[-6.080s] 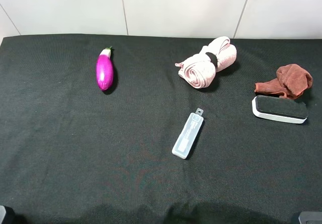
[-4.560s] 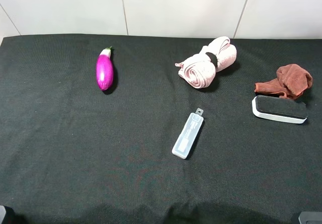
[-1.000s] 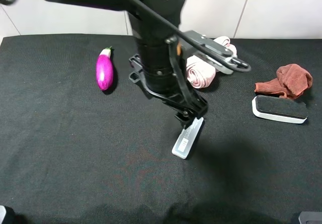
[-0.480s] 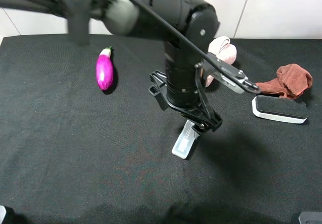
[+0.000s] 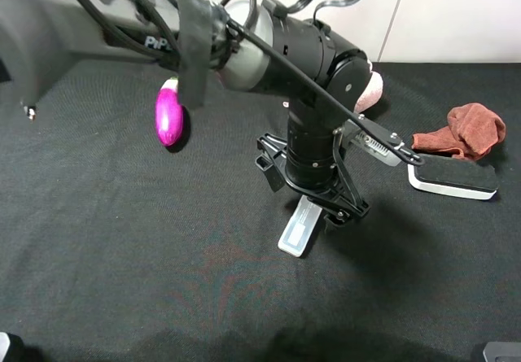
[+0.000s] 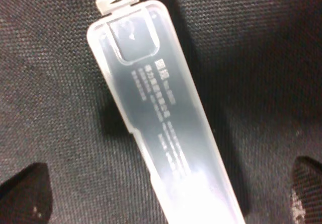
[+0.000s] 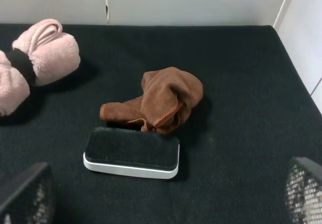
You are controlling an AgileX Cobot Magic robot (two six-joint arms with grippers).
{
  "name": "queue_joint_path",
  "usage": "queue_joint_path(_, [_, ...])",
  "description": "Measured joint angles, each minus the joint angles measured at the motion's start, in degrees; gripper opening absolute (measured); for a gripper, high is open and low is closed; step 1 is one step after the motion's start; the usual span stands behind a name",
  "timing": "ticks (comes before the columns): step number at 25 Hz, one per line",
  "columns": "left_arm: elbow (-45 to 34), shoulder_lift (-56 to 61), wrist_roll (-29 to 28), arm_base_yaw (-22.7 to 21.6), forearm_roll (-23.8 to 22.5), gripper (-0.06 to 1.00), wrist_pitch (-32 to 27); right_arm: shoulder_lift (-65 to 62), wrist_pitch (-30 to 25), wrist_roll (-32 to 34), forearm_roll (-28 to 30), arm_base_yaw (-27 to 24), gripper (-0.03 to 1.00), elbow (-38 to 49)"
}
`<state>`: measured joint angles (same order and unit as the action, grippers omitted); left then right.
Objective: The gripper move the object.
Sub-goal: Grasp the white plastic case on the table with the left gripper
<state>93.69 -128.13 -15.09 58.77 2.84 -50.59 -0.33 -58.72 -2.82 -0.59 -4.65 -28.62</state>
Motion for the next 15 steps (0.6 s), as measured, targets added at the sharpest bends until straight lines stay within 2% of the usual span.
queue_joint_path(15, [0.1,-3.3,-6.9,0.0,-2.2,0.99,4.1,0.0,0.0,0.0,-0.2,0.0,0.69,0.0])
